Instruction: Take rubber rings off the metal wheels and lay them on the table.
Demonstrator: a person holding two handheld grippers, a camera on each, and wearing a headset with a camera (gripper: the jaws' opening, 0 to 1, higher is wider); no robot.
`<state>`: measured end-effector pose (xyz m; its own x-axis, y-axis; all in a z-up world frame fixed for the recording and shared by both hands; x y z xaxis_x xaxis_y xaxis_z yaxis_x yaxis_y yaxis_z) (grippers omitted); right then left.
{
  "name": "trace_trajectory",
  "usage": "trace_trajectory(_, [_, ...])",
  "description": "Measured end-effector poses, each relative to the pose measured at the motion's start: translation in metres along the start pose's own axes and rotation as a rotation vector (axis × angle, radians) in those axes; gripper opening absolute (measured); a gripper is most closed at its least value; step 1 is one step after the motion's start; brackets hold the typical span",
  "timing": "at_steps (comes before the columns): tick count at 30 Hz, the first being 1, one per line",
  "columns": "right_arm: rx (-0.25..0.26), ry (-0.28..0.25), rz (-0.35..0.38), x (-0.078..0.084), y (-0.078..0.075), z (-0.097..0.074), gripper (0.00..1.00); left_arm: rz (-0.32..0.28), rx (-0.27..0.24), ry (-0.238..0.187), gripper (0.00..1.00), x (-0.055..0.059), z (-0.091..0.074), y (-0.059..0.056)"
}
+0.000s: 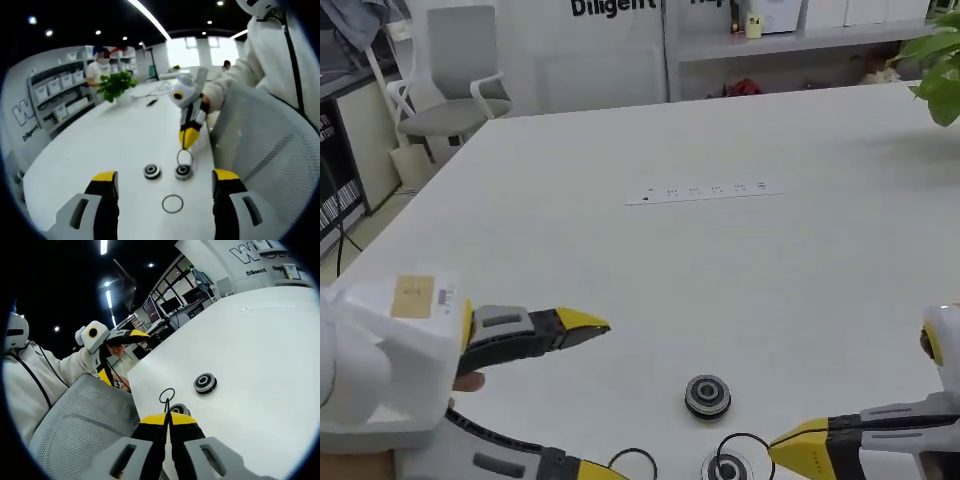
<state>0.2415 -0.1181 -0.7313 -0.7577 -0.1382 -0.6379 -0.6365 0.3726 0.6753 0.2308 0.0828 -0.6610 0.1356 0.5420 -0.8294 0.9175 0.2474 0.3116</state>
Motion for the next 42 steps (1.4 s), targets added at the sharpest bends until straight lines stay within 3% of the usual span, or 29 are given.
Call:
trace_trajectory(9, [0.011,-0.028,-0.004,-0.005,0.008,-0.008,0.00,-0.048,-0.096,0.003,0.87,0.013,-0.033,0.004])
trace_trajectory(18, [0.018,-0.031,-0.017,-0.008,0.016,-0.014,0.00,-0.087,-0.150,0.021,0.95,0.026,-0.057,0.001])
trace_trajectory(24, [0.020,-0.024,-0.031,-0.012,0.022,-0.016,0.00,-0.122,-0.174,0.034,1.00,0.037,-0.066,-0.006])
trace_trajectory(42, [0.007,-0.003,-0.101,-0.035,0.043,-0.014,0.00,-0.217,-0.251,0.015,1.00,0.057,-0.083,-0.022])
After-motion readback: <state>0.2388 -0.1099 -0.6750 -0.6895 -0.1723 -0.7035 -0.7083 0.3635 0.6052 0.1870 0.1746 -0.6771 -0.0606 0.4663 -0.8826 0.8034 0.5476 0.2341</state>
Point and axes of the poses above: the centre of the closed fingertips' face, and the gripper's own axes: z roughly forward along the fingers, y roughly to its left, x roughly out of its underside, the point moved 6 cm from there along -z, roughly backward along the fingers, and after that the axes turned 10 degrees about z, right-handed, at the moved point
